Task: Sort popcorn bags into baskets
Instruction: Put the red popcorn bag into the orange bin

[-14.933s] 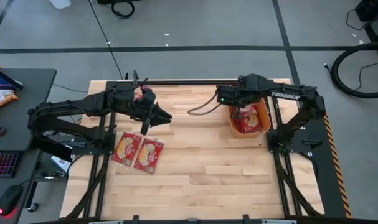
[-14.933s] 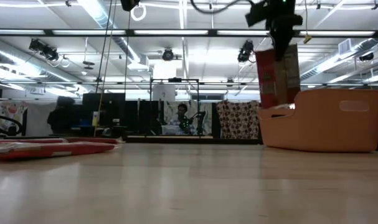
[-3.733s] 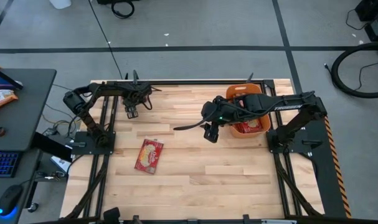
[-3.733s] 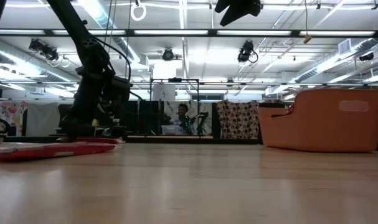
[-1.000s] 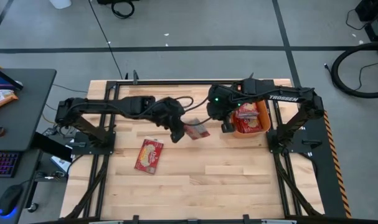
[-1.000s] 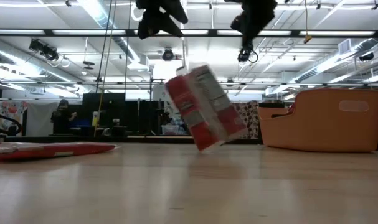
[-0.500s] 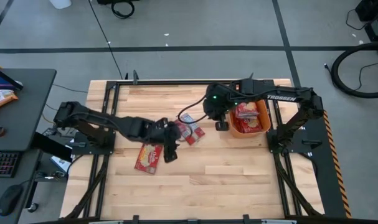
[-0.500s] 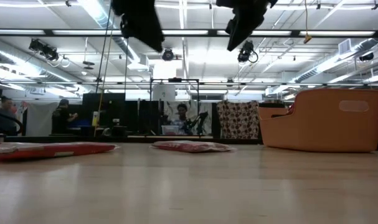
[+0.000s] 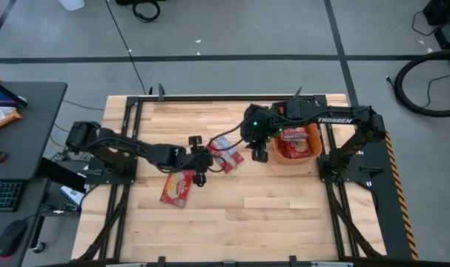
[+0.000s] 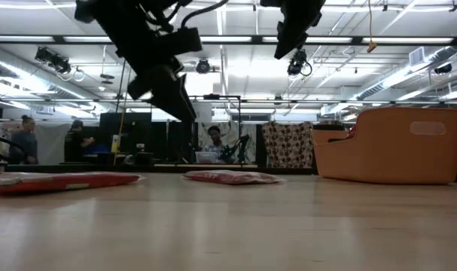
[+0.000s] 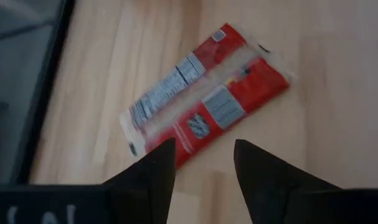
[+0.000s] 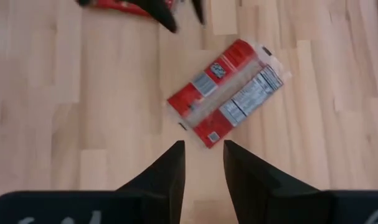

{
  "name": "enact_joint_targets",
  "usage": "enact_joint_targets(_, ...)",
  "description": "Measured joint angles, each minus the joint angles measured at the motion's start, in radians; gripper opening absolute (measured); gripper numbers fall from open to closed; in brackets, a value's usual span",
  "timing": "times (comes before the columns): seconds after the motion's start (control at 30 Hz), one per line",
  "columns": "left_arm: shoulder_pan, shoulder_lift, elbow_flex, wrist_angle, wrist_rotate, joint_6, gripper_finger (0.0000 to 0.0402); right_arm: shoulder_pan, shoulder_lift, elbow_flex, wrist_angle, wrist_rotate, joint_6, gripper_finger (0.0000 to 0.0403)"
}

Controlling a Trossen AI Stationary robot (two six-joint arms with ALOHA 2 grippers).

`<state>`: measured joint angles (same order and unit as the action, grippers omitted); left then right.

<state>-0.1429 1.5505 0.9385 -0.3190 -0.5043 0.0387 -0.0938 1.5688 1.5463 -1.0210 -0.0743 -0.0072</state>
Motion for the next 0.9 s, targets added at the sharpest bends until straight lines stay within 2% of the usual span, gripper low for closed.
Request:
enact_joint_targets(0.07,0.027,0.007,-0.022,0.050,0.007,0.070,0.0176,0.021,0.000,0.000,0.000,0.003,0.029,0.0114)
enact_joint_targets(0.17,0.081,0.035,-0.017,0.038,0.095,0.151,0.0192,0.053,0.000,0.000,0.000,0.003,0.088,0.0114)
enact_joint_targets(0.27,0.133,0.080,0.021,0.026,0.175,0.236,0.0198,0.081,0.000,0.000,0.001,0.003,0.117,0.0114)
enact_joint_targets(0.43,0.197,0.161,0.080,0.021,0.235,0.405,0.0199,0.106,0.000,0.000,0.001,0.016,0.198,0.0114)
enact_joint_targets(0.77,0.254,0.253,0.090,0.003,0.265,0.751,0.0199,0.134,-0.003,0.000,-0.022,0.032,0.356,0.0114)
enact_joint_targets(0.9,0.270,0.296,0.090,0.011,0.266,0.842,0.0199,0.145,-0.003,0.001,0.000,0.065,0.390,0.0114)
